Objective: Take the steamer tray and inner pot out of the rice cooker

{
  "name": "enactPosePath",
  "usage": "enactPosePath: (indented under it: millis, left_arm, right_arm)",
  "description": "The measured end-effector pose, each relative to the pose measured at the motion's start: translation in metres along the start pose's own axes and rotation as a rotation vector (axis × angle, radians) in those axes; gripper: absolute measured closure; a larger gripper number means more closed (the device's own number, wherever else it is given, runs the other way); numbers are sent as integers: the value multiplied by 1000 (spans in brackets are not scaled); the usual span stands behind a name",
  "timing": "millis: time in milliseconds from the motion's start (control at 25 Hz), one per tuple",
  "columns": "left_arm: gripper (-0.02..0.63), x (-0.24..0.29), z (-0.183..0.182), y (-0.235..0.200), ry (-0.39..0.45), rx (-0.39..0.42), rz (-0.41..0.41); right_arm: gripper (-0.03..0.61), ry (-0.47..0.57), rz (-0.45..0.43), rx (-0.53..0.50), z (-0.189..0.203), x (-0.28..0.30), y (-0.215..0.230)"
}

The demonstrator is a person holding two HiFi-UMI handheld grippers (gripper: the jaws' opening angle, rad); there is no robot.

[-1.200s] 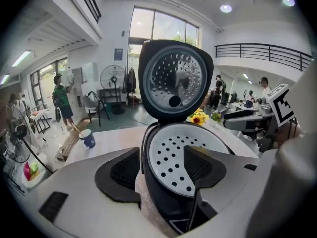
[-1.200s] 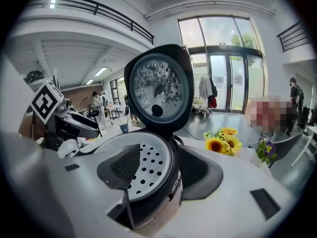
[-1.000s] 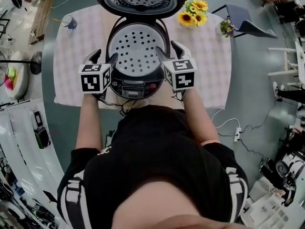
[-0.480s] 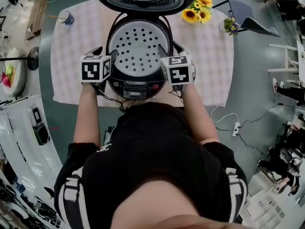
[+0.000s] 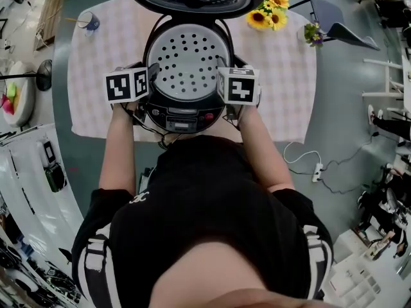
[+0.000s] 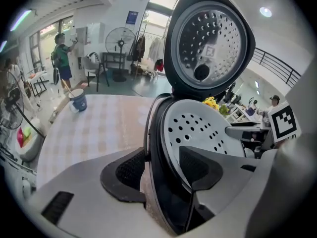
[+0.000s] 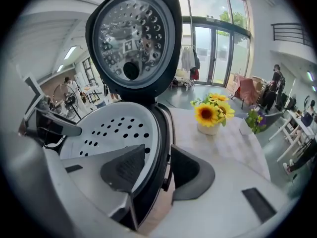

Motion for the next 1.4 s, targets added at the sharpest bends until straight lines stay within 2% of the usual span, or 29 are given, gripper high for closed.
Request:
enactPosePath:
  millis: [400, 680, 1120, 1400]
  left_arm:
    - [411, -6, 2, 7, -6, -14, 10]
    - [420, -14, 2, 8, 24, -18, 2]
    - [524, -30, 1, 18, 85, -21, 40]
    - [534, -48, -3, 28, 161, 8, 44]
  right_arm:
    - [453, 33, -52, 26, 1, -7, 6]
    - [490, 122, -17, -17, -12, -20, -2]
    - [519, 235, -24, -41, -19, -41, -9]
    - [522, 335, -16, -50, -23, -62, -11]
Point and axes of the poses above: the fingertips, and each gripper's own axes: x forward along the fingers, y to its right, z out of its underside, the point moved 7 cm from there along -x, backward along the fingers, and after that the axes turned 3 degrees about -y, right-handed, at the moved point
